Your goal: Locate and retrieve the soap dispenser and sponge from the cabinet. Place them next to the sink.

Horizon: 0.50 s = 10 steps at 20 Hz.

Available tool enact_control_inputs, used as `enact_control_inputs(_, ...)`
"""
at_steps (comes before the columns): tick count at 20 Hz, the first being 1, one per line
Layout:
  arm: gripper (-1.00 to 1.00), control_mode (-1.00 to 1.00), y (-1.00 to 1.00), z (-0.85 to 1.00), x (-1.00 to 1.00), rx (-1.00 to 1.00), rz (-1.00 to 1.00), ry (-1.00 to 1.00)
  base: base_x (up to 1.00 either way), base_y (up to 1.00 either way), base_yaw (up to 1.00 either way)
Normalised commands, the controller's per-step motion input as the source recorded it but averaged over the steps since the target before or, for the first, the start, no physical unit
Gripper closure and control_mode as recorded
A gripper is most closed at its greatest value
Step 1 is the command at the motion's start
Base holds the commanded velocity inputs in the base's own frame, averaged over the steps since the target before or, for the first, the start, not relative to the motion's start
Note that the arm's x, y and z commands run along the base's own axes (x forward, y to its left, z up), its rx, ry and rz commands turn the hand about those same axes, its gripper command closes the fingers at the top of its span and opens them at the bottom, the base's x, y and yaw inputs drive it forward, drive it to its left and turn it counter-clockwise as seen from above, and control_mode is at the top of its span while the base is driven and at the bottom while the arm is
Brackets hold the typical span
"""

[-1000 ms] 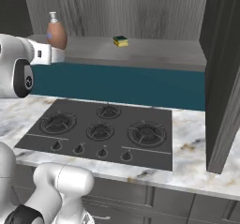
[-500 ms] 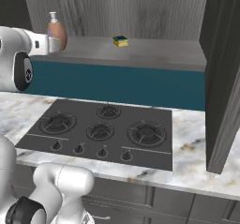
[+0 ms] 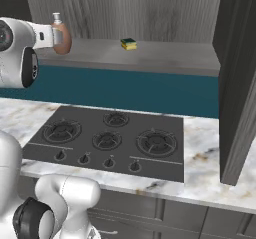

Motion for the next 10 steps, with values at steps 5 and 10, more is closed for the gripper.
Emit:
enact_control_inputs(5,-1.00,-1.00,0.01,0.26,0.10,-0.08,0.01,-0.01,0.00,0.00,0.00)
enact_control_inputs(10,-1.00,-1.00,0.00,0.01,0.17,-0.07,0.00,-0.01,0.00,0.00,0.00)
